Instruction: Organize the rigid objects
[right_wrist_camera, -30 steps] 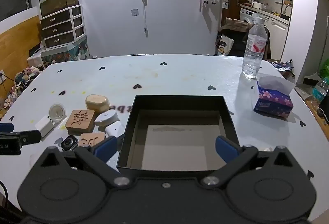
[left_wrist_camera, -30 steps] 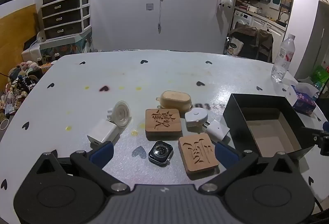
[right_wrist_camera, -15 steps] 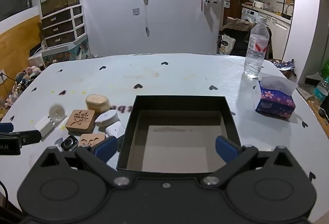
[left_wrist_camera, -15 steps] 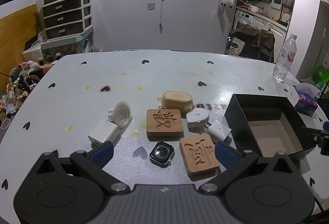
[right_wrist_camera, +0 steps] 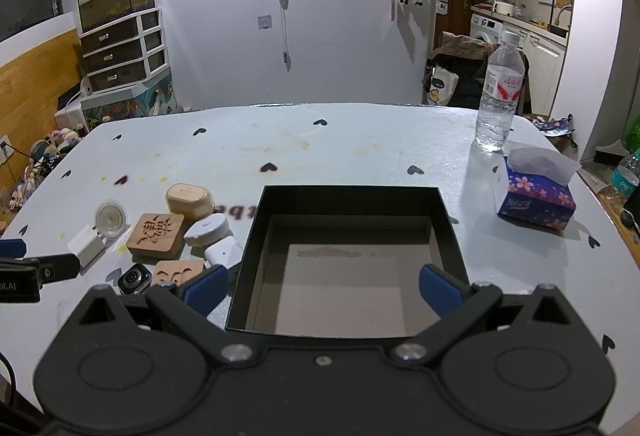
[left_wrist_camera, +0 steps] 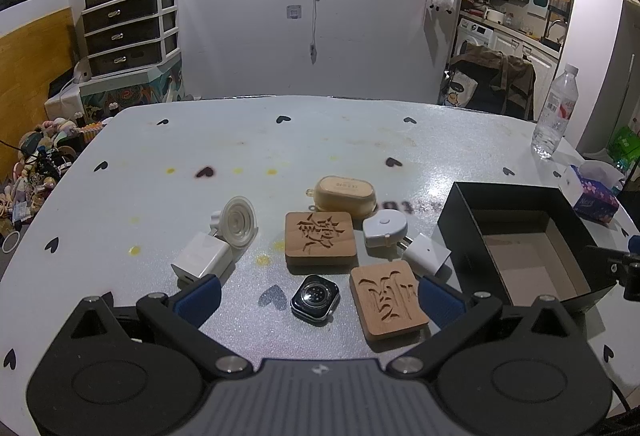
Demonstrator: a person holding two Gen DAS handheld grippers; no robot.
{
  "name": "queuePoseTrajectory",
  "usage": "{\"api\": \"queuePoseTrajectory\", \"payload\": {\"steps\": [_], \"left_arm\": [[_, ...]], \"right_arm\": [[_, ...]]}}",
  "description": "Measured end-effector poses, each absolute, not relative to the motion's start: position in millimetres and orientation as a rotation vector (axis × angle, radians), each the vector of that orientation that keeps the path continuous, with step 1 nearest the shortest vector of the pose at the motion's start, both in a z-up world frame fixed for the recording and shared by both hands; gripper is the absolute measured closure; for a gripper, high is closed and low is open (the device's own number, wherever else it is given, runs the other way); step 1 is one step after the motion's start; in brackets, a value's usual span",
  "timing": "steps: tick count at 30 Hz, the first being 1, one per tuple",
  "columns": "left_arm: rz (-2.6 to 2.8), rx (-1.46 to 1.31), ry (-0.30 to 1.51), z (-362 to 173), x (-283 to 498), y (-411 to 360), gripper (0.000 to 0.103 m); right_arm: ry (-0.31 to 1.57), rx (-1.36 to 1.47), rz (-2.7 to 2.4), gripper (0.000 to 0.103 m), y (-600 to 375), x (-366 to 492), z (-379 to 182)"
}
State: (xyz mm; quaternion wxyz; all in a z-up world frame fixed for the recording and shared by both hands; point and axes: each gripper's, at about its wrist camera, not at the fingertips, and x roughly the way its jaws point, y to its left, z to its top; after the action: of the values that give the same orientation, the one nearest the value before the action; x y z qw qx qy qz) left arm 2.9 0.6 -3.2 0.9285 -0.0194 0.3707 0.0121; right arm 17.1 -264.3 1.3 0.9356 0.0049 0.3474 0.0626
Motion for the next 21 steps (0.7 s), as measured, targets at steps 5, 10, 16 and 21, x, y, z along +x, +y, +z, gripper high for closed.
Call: {"api": "queuePoseTrajectory", "payload": {"steps": [5, 10, 16, 21], "left_arm": [[0.025, -0.04, 0.76, -3.6, 3.2, 0.7, 0.0], [0.025, -0.039, 0.761, -3.2, 3.1, 0.5, 0.0], [0.025, -0.038, 0.762, -3.1, 3.2, 0.4, 0.0], [0.025, -0.039, 0.761, -3.6, 3.9, 0.2, 0.0]], "right_arm": [[0.711, 0.01, 0.129, 0.0, -264.1, 17.4, 1.2], [0.712, 0.01, 0.13, 0.0, -264.4, 18.2, 0.7], [0.713, 0.011, 0.128, 0.0, -264.2, 18.4, 0.7], [0.714, 0.011, 0.128, 0.0, -265.2, 16.8, 2.0]]}}
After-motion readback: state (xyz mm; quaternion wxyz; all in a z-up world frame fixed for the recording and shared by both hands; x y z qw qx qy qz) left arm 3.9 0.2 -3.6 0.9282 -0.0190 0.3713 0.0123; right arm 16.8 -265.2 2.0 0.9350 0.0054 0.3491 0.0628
